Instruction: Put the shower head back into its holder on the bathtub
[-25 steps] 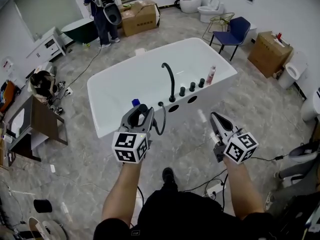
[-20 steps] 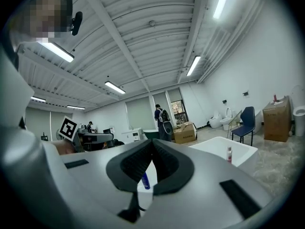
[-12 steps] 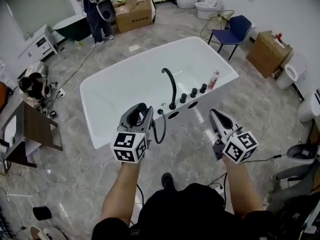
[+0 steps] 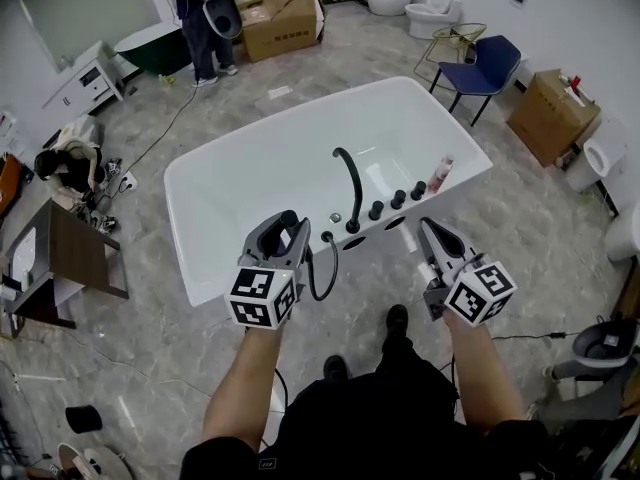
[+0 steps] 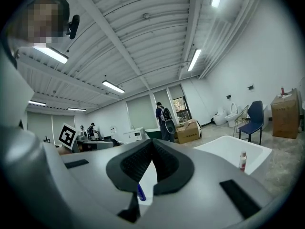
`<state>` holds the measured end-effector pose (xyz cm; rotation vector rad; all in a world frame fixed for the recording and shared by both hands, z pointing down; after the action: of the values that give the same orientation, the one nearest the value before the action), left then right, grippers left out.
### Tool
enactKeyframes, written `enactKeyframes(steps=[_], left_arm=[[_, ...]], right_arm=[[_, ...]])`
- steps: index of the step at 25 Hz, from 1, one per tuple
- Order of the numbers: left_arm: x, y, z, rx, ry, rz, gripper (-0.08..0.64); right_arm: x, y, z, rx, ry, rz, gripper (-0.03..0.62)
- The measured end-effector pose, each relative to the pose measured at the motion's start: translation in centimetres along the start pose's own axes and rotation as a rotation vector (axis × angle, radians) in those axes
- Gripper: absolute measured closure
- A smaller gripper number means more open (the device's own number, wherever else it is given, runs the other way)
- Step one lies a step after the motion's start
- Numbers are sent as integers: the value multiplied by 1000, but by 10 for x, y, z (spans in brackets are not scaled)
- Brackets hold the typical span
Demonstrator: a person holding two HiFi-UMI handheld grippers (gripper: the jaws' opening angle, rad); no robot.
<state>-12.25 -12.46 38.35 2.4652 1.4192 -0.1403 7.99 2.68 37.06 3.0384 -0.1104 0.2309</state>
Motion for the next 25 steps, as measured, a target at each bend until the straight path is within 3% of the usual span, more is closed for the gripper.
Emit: enactKeyframes(steps=[7, 14, 20, 25], left_arm=[[-12, 36, 5, -13, 41, 138, 410], [5, 81, 18, -1, -3, 376, 410], [10, 70, 25, 49, -42, 569, 410], [9, 42, 18, 85, -67, 636, 410]], right_arm=[[55, 55, -3, -3, 42, 126, 578], [131, 126, 12, -74, 43, 390, 578], [127, 165, 14, -113, 26, 601, 578], [86, 177, -3, -138, 17, 717, 578]])
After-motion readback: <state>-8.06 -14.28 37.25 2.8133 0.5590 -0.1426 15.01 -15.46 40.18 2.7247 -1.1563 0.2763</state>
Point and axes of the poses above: the fingertips, and each gripper's own axes: y forward along the fingers, x to its right, z out of its top, the point moved 3 cm from there along -y, backward along the fingers, and after that the axes turned 8 degrees about -y, right-handed, at the moved point
